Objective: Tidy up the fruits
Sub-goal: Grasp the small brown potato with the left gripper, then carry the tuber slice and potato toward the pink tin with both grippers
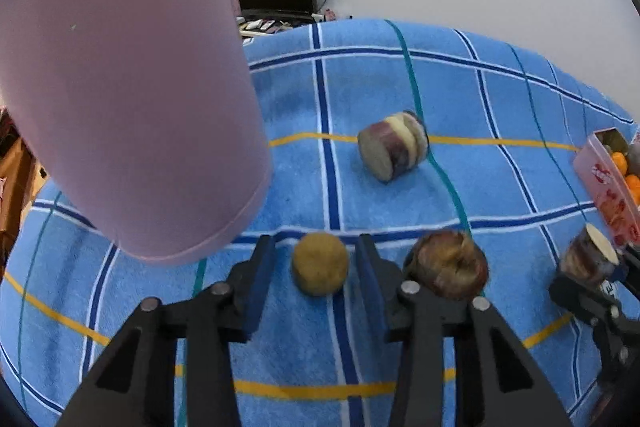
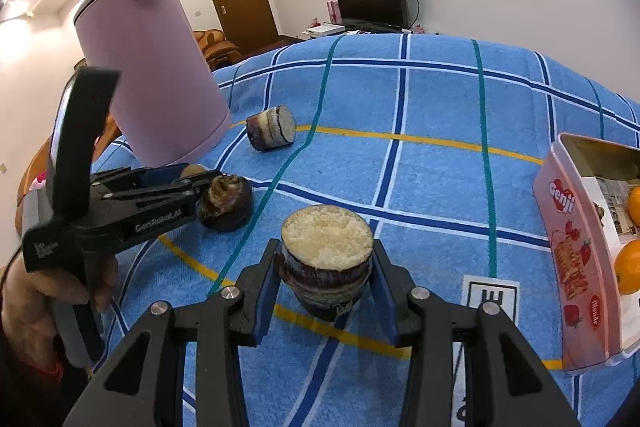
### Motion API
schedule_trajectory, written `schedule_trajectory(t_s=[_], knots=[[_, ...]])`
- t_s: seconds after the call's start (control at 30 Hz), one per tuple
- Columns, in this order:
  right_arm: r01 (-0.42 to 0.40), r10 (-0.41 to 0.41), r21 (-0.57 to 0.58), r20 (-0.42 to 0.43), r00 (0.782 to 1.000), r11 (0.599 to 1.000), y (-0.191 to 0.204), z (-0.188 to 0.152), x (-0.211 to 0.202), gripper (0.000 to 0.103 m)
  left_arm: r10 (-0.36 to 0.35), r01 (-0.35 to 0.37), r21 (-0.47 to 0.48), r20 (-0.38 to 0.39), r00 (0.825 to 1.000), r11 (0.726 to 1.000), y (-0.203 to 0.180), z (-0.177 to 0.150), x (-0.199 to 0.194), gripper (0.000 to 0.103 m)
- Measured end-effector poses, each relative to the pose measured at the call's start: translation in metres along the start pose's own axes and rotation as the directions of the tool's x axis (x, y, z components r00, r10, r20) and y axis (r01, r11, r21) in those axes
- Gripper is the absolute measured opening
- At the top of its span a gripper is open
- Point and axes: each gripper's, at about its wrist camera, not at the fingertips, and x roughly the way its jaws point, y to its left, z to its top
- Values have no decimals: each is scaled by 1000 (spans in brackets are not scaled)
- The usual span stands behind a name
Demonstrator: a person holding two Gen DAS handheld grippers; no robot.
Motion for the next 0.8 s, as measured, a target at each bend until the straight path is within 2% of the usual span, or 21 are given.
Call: schedule_trajectory(t_s=[0.1, 0.13, 0.17, 0.27, 0.33, 0.4, 0.53, 0.63, 0.8], knots=[[-1, 1, 7, -4, 1000, 1000, -1, 0, 0, 44, -32, 32, -36, 4, 999, 999, 8, -2, -2, 39], [-2, 2, 6, -5, 1000, 1000, -1, 0, 1, 44, -43, 43, -44, 7, 999, 998, 11, -3, -3, 30], [-1, 1, 4, -3, 1000, 1000, -1, 0, 0, 44, -51, 52, -49, 13, 999, 997, 13, -4, -4, 28], [7, -7, -6, 23, 1000, 1000, 1, 0, -4, 44, -42, 45, -64, 47, 998, 997, 16, -5, -11, 28], [21, -20, -22, 50, 999, 1000, 3, 0, -9, 44, -30, 39, -77, 109, 994, 996, 19, -10, -26, 28], [39, -35, -46, 88, 996, 998, 7, 1, -14, 44, -16, 33, -92, 184, 983, 995, 19, -12, -40, 28], [61, -49, -77, 147, 988, 995, 10, 2, -23, 44, 23, 15, -130, 281, 960, 991, 9, -15, -59, 28], [107, -84, -103, 202, 976, 989, 12, 3, -31, 44, 50, -13, -115, 325, 944, 993, -8, -19, -69, 28], [188, -138, -160, 283, 949, 969, 19, 2, -42, 44, 85, -62, -76, 353, 932, 995, -40, -23, -79, 28]])
